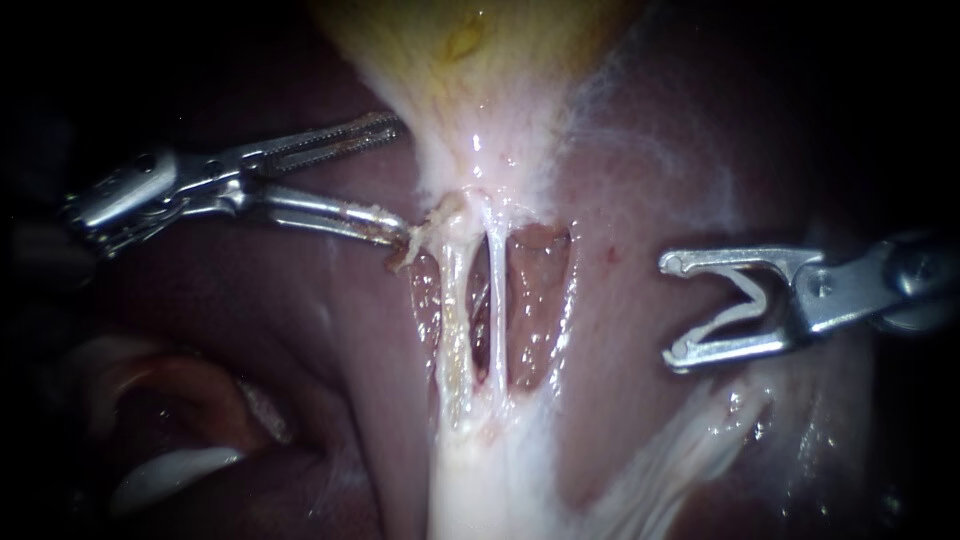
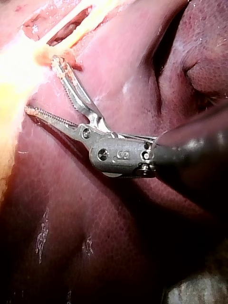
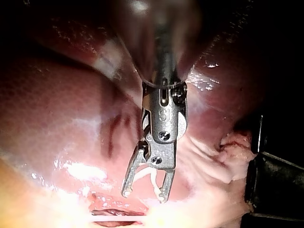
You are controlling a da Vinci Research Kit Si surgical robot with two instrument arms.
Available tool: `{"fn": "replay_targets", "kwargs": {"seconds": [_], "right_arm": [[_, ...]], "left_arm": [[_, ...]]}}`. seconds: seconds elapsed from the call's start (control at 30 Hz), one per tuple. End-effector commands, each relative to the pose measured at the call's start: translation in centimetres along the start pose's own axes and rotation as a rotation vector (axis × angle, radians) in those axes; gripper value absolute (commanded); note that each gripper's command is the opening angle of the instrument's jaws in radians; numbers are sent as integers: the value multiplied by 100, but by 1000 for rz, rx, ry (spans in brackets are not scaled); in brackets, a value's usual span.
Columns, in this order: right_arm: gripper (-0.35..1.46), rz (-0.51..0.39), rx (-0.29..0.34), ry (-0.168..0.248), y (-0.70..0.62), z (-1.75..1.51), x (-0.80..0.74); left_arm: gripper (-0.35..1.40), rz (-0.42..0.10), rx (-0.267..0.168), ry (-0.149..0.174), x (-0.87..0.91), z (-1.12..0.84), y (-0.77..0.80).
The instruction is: Grabbing gallbladder
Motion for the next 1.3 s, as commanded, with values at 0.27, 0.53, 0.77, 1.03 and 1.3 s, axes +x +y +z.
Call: {"fn": "replay_targets", "kwargs": {"seconds": [0.27,0.53,0.77,1.03,1.3], "right_arm": [[42,0,0,0,0,0,0],[42,0,0,0,0,-1,0],[42,0,0,0,0,-1,0],[42,0,0,0,0,-1,0],[42,0,0,0,0,-1,0]], "left_arm": [[73,0,0,0,0,-2,-2],[73,-1,8,-1,-4,-5,-16],[73,-1,21,-2,-11,-4,-36],[73,-2,38,-5,-17,3,-53],[73,-2,41,-6,-19,10,-59]]}}
